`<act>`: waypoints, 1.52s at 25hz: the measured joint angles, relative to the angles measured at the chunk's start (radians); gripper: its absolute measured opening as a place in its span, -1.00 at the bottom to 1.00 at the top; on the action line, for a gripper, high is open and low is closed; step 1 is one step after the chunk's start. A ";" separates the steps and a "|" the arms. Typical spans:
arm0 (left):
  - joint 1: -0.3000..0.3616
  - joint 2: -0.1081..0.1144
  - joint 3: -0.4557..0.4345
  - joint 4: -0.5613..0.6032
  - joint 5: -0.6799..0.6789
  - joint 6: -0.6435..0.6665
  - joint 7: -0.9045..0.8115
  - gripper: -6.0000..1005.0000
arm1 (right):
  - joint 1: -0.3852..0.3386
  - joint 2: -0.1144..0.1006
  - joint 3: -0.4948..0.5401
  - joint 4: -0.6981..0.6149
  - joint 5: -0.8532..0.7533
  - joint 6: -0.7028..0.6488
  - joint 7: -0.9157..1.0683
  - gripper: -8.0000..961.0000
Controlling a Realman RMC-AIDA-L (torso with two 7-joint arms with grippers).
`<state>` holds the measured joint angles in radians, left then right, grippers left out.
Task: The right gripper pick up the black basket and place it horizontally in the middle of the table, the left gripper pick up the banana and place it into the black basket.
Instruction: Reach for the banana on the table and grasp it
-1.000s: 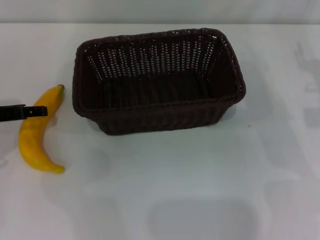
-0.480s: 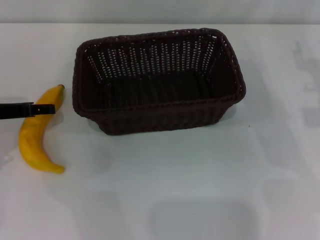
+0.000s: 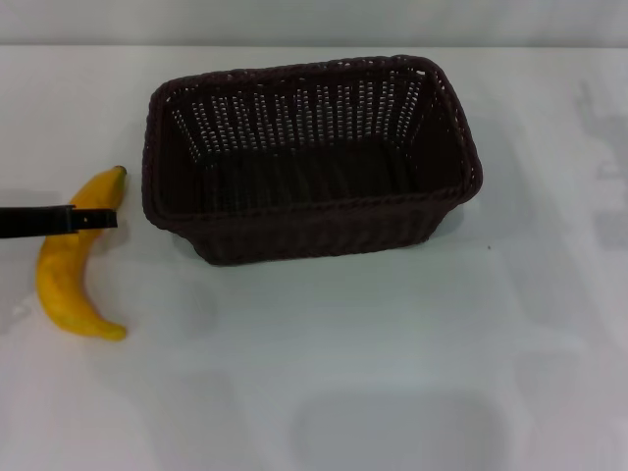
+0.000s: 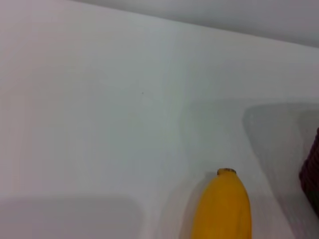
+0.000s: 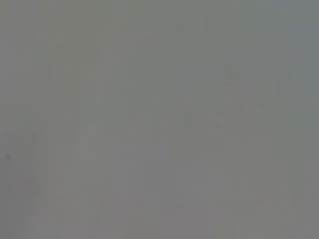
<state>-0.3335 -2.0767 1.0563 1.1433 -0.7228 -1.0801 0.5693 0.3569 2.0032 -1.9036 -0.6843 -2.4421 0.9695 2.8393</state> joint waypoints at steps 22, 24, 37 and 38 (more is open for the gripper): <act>-0.008 0.001 -0.002 -0.054 -0.040 0.013 0.026 0.58 | 0.002 0.000 0.000 0.000 -0.002 0.000 0.000 0.16; -0.008 0.001 -0.004 -0.057 -0.040 0.013 0.024 0.57 | 0.002 0.000 0.000 0.000 -0.002 0.000 0.000 0.15; -0.008 0.003 -0.006 -0.062 -0.039 0.007 0.018 0.21 | 0.005 0.000 0.000 -0.001 -0.001 0.000 0.000 0.14; -0.008 0.003 -0.006 -0.061 -0.039 0.007 0.015 0.14 | 0.005 0.000 0.000 -0.001 -0.002 0.000 0.000 0.14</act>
<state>-0.3420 -2.0741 1.0506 1.0825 -0.7618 -1.0729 0.5841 0.3621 2.0032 -1.9036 -0.6851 -2.4436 0.9695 2.8393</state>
